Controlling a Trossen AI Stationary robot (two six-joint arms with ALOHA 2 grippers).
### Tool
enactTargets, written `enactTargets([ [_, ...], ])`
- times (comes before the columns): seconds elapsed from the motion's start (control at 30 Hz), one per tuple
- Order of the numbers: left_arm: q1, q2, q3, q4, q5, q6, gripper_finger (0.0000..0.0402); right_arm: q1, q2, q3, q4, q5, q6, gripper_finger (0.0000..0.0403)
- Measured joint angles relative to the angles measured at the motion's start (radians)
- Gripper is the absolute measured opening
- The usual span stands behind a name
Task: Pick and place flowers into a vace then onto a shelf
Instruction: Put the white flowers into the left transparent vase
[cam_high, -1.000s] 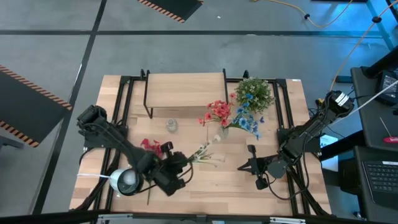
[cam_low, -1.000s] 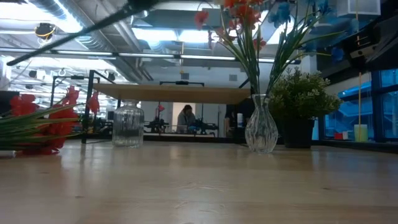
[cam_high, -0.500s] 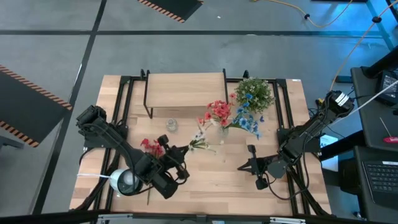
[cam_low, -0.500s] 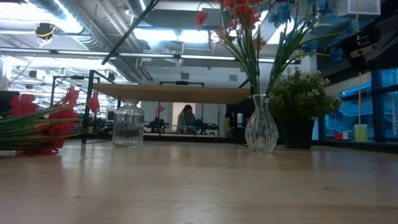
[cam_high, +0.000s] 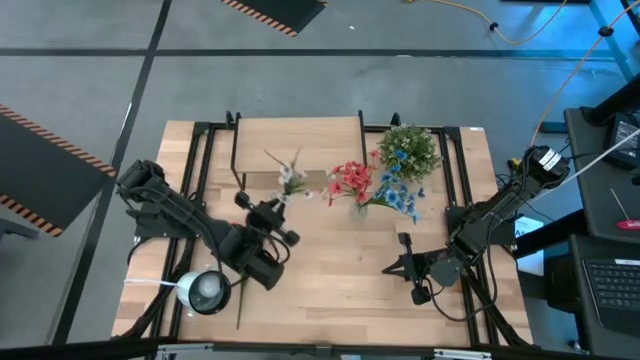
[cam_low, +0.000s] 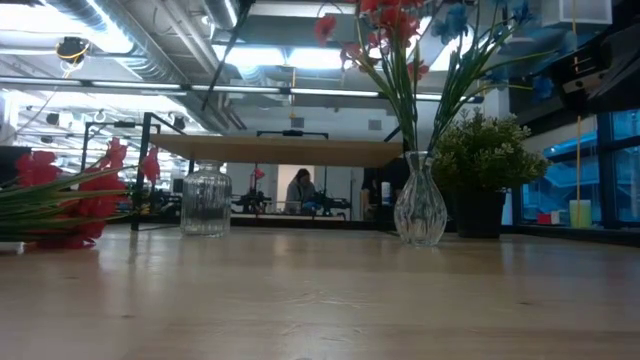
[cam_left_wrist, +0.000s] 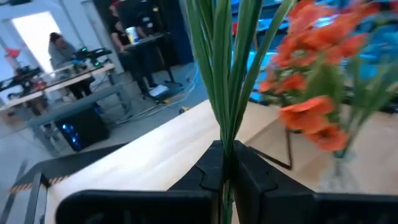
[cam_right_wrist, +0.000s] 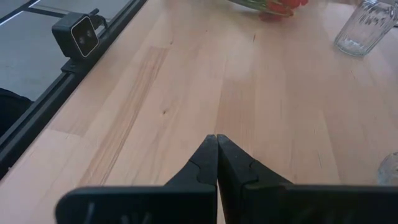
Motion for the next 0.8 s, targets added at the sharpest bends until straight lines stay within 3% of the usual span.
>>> enactTargets([
  [0.4,0.087,-0.121,-0.311,0.011,-0.121,-0.345,0.0013,-0.001,0.000,0.000,-0.002,0.002,-0.006,0.0000],
  [0.8,0.122,-0.123,-0.341,0.030,-0.125,-0.361,0.0013,-0.001,0.000,0.000,-0.006,0.002,-0.030,0.0000],
])
